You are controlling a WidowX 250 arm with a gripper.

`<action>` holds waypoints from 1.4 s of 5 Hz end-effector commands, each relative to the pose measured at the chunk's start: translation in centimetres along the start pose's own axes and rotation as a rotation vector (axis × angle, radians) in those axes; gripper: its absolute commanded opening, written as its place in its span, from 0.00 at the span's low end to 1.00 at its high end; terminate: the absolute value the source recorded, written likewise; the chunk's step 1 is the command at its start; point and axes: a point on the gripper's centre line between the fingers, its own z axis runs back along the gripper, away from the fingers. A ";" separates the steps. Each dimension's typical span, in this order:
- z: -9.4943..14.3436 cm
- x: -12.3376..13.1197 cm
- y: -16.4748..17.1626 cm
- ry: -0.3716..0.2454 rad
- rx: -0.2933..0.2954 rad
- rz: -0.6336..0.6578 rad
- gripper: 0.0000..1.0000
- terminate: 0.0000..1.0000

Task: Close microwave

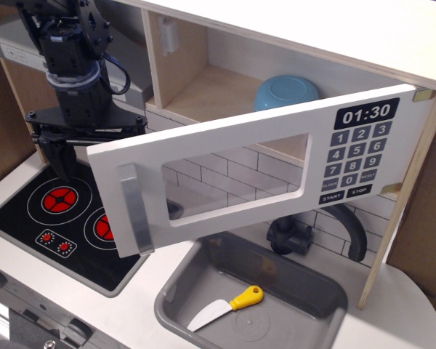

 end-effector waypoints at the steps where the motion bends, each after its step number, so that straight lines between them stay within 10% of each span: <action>1: 0.0 0.0 0.0 0.000 0.000 0.000 1.00 0.00; 7: 12.2 -1.2 -7.4 -0.072 -0.152 -0.488 1.00 0.00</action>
